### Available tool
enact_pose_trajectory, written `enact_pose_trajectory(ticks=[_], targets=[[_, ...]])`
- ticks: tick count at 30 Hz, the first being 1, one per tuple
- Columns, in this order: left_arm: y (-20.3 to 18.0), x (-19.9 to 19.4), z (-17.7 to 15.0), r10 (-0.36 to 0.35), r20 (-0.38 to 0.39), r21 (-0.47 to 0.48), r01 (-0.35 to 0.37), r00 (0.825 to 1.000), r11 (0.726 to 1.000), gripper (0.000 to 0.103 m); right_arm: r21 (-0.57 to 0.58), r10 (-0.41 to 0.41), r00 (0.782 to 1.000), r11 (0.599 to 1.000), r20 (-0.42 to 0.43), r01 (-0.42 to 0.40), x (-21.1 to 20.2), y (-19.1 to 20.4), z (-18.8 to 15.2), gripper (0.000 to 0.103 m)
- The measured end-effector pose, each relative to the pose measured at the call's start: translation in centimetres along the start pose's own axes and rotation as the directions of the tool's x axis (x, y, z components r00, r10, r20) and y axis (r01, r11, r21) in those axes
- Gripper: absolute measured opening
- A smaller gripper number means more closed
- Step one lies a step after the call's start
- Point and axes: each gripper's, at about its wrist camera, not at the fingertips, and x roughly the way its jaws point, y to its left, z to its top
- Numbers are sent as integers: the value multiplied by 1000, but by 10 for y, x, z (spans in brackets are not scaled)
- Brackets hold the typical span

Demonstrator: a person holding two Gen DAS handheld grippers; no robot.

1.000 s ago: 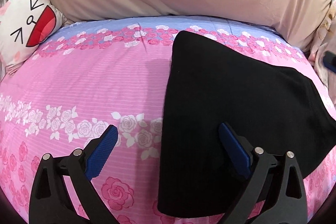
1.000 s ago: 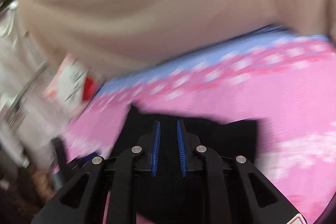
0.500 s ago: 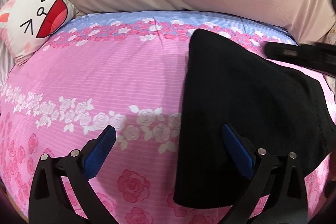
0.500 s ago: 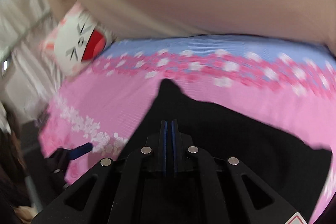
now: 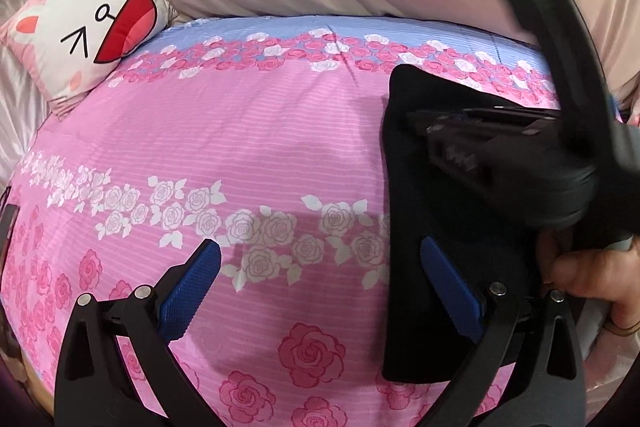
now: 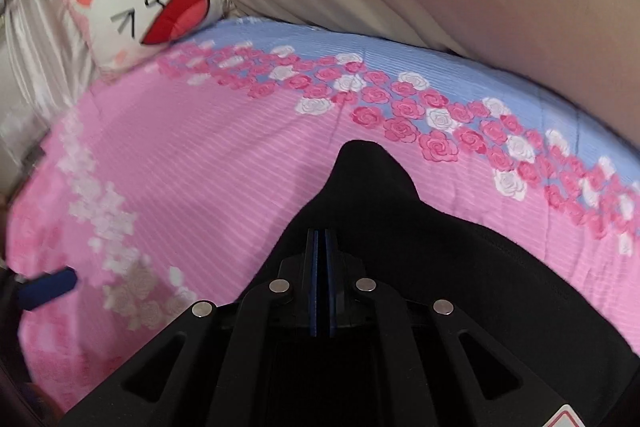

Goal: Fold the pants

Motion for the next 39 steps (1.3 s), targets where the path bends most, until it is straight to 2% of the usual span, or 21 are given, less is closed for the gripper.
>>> enact_pose_trajectory(ticks=[2, 4, 5, 9, 10, 12, 13, 14, 17, 18, 19, 21, 23, 25, 28, 30, 31, 33, 34, 39], targets=[[2, -2, -1, 10, -2, 1, -10, 1000, 1000, 98, 88, 88, 995, 992, 38, -91, -23, -11, -1, 5], [3, -3, -4, 42, -4, 7, -42, 999, 999, 98, 132, 108, 990, 984, 92, -120, -50, -17, -8, 5], [5, -3, -5, 46, -6, 7, -46, 999, 999, 98, 144, 89, 990, 984, 107, -104, -65, -23, -14, 5], [4, -1, -6, 58, -25, -1, -58, 998, 998, 98, 253, -3, 998, 967, 65, -13, -94, -69, -49, 5], [3, -2, -5, 65, -21, 3, -65, 998, 998, 98, 318, -67, 995, 947, 69, 42, -104, -94, -63, 5], [-1, -5, -4, 72, -11, 13, -72, 997, 997, 98, 398, -123, 989, 914, 79, 82, -119, -125, -82, 8], [-2, -6, -4, 72, -10, 16, -72, 997, 997, 98, 447, -139, 986, 891, 87, 86, -127, -145, -94, 7], [-4, -8, -3, 72, -6, 19, -72, 997, 997, 98, 470, -148, 985, 878, 89, 90, -130, -158, -101, 0], [-12, -14, -1, 84, 5, 32, -84, 996, 996, 98, 548, -58, 992, 836, 108, -11, -128, -185, -117, 0], [-14, -16, 0, 85, 8, 35, -86, 996, 996, 98, 552, -54, 992, 833, 112, -17, -131, -183, -116, 0], [-16, -20, 0, 84, 12, 34, -84, 996, 996, 98, 529, -78, 989, 849, 125, 0, -139, -174, -113, 0], [-20, -32, 2, 47, 34, 21, -48, 998, 999, 98, 485, -90, 982, 875, 166, -2, -153, -158, -110, 8], [-25, -39, 3, -1, 43, 23, 0, 999, 1000, 98, 471, -87, 974, 882, 210, -23, -170, -153, -114, 8], [-31, -37, 2, -54, 26, 27, 53, 998, 998, 98, 470, -108, 975, 882, 196, 3, -177, -158, -128, 8], [-39, -19, -2, -114, -32, 17, 115, 993, 993, 98, 509, -171, 981, 855, 88, 103, -167, -178, -157, 3], [-42, -8, -9, -108, -61, 20, 109, 992, 994, 98, 559, -116, 984, 829, 136, 21, -181, -185, -172, 4], [-41, -7, -12, -118, -65, 17, 119, 991, 993, 98, 571, -113, 983, 821, 145, 10, -189, -186, -176, 8], [-37, -8, -17, -159, -77, -1, 160, 984, 987, 98, 586, -108, 981, 810, 162, -7, -209, -187, -188, 36], [-31, -9, -19, -204, -95, -22, 203, 974, 979, 98, 591, -94, 980, 806, 174, -27, -219, -187, -198, 41], [-17, -18, -30, -311, -125, -76, 304, 942, 950, 98, 567, 8, 982, 815, 187, -115, -240, -173, -239, 46]])
